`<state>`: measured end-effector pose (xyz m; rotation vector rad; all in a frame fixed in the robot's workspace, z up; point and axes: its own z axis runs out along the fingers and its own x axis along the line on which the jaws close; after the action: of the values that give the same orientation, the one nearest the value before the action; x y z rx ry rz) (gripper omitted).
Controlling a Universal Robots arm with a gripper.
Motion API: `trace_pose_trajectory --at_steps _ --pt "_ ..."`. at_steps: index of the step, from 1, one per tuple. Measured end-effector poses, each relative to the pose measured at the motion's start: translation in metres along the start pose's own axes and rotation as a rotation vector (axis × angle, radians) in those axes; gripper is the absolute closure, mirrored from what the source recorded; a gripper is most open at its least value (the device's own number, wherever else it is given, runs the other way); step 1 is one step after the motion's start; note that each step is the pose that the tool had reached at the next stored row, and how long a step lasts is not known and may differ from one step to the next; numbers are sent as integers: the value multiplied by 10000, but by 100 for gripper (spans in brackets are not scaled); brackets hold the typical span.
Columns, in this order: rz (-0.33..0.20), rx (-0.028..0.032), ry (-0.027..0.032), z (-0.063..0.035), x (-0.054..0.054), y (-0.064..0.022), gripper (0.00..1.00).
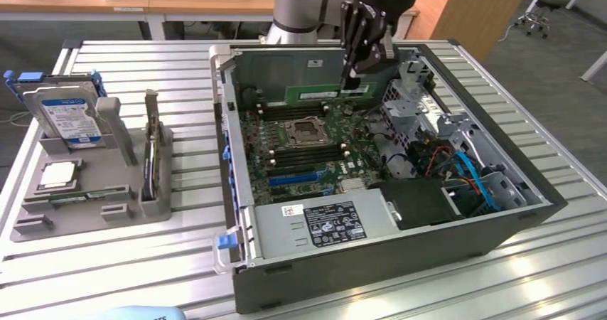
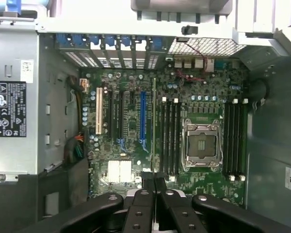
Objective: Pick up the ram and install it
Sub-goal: 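Pick up the ram and move it above insertion slot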
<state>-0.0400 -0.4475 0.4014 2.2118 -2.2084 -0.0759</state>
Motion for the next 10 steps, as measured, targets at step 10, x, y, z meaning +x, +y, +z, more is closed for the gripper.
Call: trace_pose_trajectory --at_steps 10 --pt "0 -1 -3 17 -236 -1 89"
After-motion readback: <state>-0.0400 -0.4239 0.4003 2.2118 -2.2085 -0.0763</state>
